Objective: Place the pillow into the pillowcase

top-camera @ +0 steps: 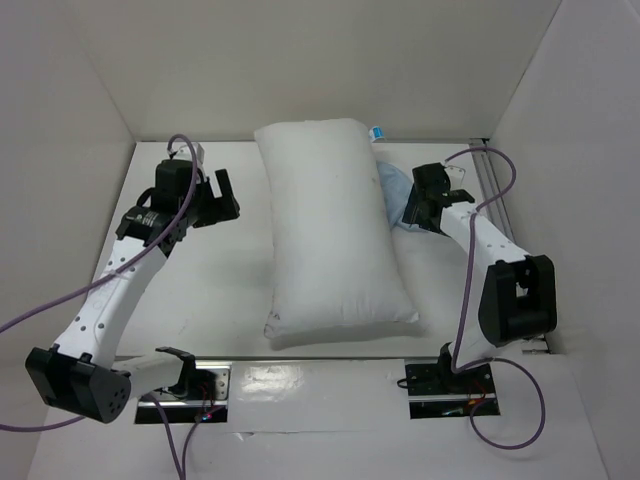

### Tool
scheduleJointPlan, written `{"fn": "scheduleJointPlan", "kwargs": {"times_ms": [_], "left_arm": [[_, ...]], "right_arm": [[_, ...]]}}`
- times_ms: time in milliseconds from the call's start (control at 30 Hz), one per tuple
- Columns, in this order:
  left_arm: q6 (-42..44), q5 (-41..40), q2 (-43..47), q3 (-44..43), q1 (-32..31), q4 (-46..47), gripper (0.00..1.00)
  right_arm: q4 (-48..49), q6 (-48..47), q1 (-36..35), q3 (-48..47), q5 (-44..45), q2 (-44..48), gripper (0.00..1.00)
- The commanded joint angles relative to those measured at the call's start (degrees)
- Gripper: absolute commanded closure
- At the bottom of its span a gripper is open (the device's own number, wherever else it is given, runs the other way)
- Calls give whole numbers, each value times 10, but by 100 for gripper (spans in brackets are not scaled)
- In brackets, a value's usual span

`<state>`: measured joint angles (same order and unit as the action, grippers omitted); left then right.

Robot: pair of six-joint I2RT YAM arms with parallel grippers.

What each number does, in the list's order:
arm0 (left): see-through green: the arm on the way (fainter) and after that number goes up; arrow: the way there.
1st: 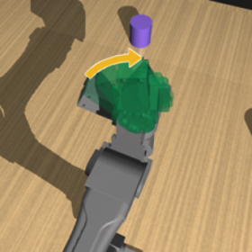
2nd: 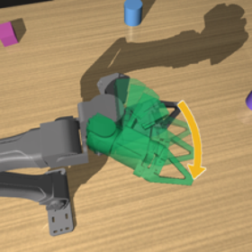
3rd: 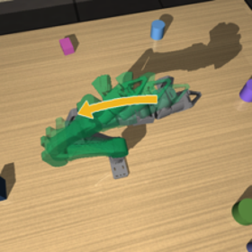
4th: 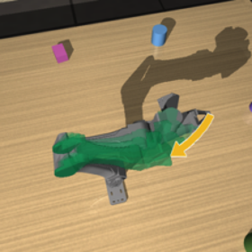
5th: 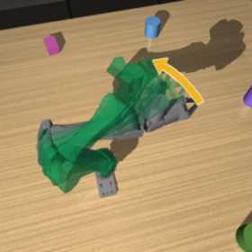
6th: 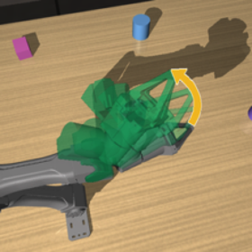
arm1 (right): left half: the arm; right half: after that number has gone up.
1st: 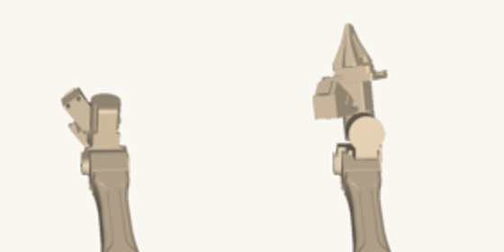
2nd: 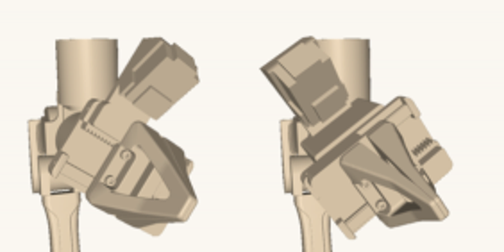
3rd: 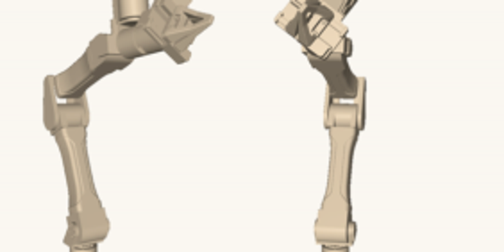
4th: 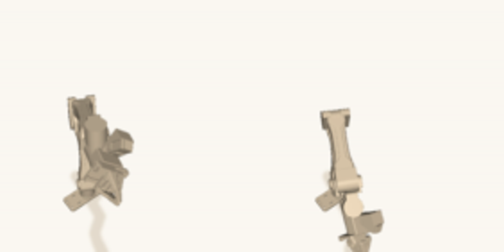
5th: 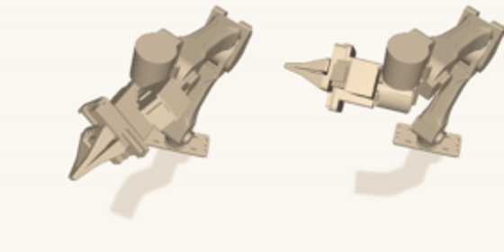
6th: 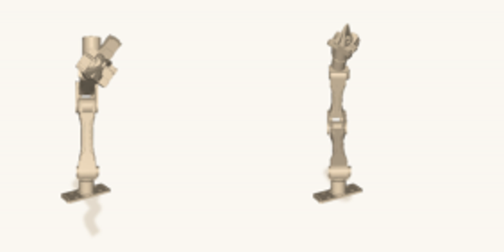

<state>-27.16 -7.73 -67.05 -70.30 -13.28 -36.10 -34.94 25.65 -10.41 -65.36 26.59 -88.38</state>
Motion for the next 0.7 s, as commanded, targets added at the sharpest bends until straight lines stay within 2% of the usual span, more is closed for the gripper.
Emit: {"fn": "scheduleJointPlan", "kwargs": {"times_ms": [0, 167, 667], "left_arm": [[8, 10, -1, -30, -2, 1, 0], [8, 29, -7, -41, -2, 1, 0], [13, 68, -39, -64, -13, -11, 0]], "right_arm": [[46, -5, -4, 10, -7, 40, 0], [60, -10, -4, 23, -40, 51, 0], [101, -27, 7, -53, -147, -43, 0]]}}
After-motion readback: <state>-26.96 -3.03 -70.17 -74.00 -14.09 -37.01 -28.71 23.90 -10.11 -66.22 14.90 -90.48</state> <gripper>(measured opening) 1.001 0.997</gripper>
